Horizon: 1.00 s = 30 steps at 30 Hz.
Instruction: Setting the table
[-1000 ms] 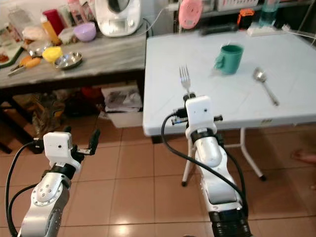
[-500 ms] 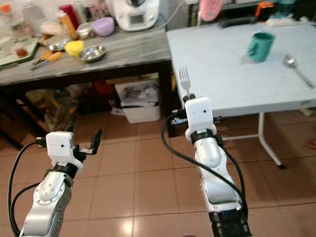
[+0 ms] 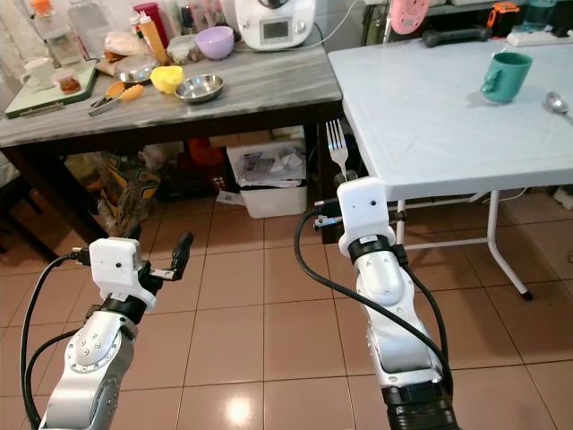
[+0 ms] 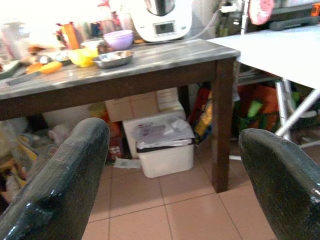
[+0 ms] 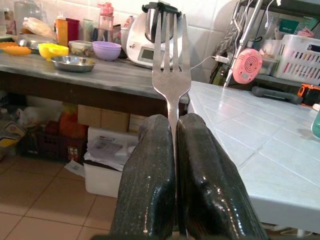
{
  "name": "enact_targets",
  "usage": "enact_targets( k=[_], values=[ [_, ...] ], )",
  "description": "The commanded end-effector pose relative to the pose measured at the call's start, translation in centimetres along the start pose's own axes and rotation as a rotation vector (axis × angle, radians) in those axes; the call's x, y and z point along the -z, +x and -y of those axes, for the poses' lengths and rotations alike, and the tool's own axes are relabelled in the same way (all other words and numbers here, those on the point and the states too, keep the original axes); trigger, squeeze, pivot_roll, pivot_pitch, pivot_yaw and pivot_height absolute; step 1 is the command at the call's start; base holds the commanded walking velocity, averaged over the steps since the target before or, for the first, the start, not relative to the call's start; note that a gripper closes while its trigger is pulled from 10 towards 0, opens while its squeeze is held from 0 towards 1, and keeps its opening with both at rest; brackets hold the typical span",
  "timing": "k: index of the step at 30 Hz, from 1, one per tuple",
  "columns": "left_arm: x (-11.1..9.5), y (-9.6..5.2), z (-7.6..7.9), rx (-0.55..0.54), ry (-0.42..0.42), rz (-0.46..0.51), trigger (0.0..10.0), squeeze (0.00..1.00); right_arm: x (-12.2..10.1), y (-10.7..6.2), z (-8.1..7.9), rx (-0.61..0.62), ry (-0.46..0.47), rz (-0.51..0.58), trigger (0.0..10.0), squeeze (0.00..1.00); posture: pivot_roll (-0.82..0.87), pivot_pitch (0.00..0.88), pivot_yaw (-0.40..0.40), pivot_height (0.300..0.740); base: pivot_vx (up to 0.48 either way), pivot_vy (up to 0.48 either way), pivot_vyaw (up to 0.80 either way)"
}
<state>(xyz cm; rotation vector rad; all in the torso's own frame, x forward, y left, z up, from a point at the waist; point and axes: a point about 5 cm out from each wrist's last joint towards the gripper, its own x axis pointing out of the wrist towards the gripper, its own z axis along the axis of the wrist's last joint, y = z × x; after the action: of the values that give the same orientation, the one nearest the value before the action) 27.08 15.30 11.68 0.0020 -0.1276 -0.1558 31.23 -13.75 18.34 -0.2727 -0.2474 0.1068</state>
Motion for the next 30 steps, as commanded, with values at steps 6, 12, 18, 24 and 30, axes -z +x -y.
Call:
enact_targets(
  k=[6, 12, 18, 24, 30],
  values=[
    [-0.08, -0.12, -0.30, 0.009, 0.005, 0.003, 10.0, 0.00, -0.92, 0.39, -0.19, -0.002, 0.001, 0.045, 10.0, 0.00, -0.24, 0.081, 0.138, 0.740, 0.393, 0.000, 0.00],
    [-0.05, -0.07, -0.16, 0.016, 0.000, 0.003, 10.0, 0.00, -0.90, 0.33, -0.26, -0.002, 0.001, 0.045, 10.0, 0.00, -0.24, 0.079, 0.141, 0.740, 0.399, 0.000, 0.00],
    [-0.04, -0.03, -0.06, 0.019, -0.003, 0.001, 10.0, 0.00, -0.92, 0.33, -0.18, -0.002, -0.002, 0.046, 10.0, 0.00, -0.25, 0.084, 0.142, 0.740, 0.402, 0.000, 0.00],
    [0.06, -0.08, 0.05, 0.022, -0.008, -0.004, 10.0, 0.00, -0.87, 0.28, -0.35, -0.008, -0.007, 0.046, 10.0, 0.00, -0.25, 0.084, 0.142, 0.740, 0.402, 0.000, 0.00],
    [0.04, 0.03, 0.16, 0.026, -0.009, -0.004, 10.0, 0.00, -0.99, 0.33, -0.34, -0.014, -0.028, 0.053, 10.0, 0.00, -0.25, 0.085, 0.143, 0.740, 0.407, 0.000, 0.00]
  ],
)
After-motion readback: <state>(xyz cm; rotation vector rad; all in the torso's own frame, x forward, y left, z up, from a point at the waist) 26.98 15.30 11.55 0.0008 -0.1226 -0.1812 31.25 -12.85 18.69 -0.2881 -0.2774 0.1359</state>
